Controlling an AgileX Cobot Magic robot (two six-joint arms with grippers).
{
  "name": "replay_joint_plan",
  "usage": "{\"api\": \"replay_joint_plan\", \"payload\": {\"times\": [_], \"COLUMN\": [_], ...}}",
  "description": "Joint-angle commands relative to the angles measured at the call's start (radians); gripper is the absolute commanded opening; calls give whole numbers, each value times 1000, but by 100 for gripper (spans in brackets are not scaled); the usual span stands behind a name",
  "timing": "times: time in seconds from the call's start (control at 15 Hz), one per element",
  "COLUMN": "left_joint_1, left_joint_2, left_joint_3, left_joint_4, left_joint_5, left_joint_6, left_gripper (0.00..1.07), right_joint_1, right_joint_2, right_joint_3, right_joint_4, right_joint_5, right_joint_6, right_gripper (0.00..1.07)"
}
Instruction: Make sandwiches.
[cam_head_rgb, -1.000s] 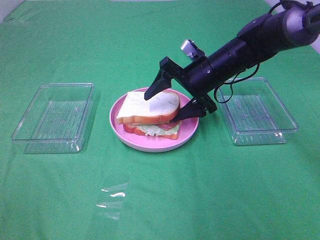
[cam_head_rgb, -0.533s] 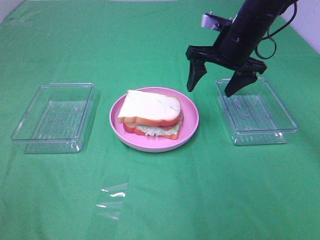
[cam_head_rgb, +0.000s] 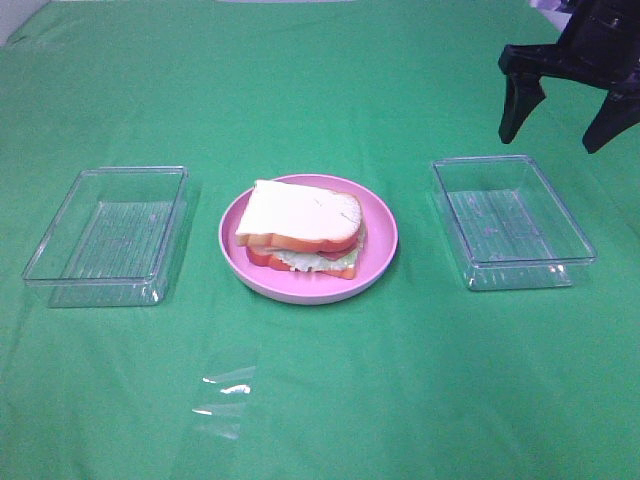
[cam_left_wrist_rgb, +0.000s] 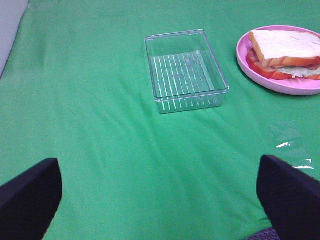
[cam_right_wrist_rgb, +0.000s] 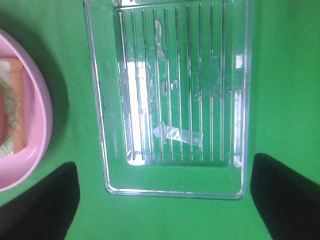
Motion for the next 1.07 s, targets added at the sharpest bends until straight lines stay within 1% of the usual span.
{"api": "replay_joint_plan", "payload": {"times": [0.07, 0.13, 0.2, 0.33, 0.4, 0.6, 0.67, 0.73, 0.87, 1.07], "left_joint_1": [-4, -4, -4, -4, -4, -4, -4, -4, -4, -4], "left_joint_2": [-14, -14, -14, -14, -14, -14, -14, -14, -14, -14], "left_joint_3": [3, 3, 3, 3, 3, 3, 3, 3, 3, 3], "left_joint_4": [-6, -6, -5, -5, -5, -5, -5, -5, -5, -5], "left_joint_5": [-9, -9, -9, -9, -9, -9, -9, -9, -9, -9], "left_joint_6": [-4, -4, -4, -4, -4, -4, -4, -4, -4, -4], "left_gripper": [98, 98, 98, 98, 98, 98, 98, 98, 98, 98], "right_joint_1": [3, 3, 2, 2, 2, 2, 2, 2, 2, 2], "right_joint_2": [-81, -135, -204, -394, -437, -753, -851, -1040, -1234, -1496], "right_joint_3": [28, 87, 171, 406, 454, 766, 842, 966, 1071, 1171], "right_joint_4": [-3, -5, -10, -10, -10, -16, -29, -55, -66, -65], "right_joint_5": [66, 45, 17, -56, -72, -169, -181, -187, -183, -149], "right_joint_6": [-27, -23, -13, -10, -10, -6, -7, -10, -15, -15], "right_gripper": [89, 89, 89, 89, 89, 89, 89, 89, 89, 89]}}
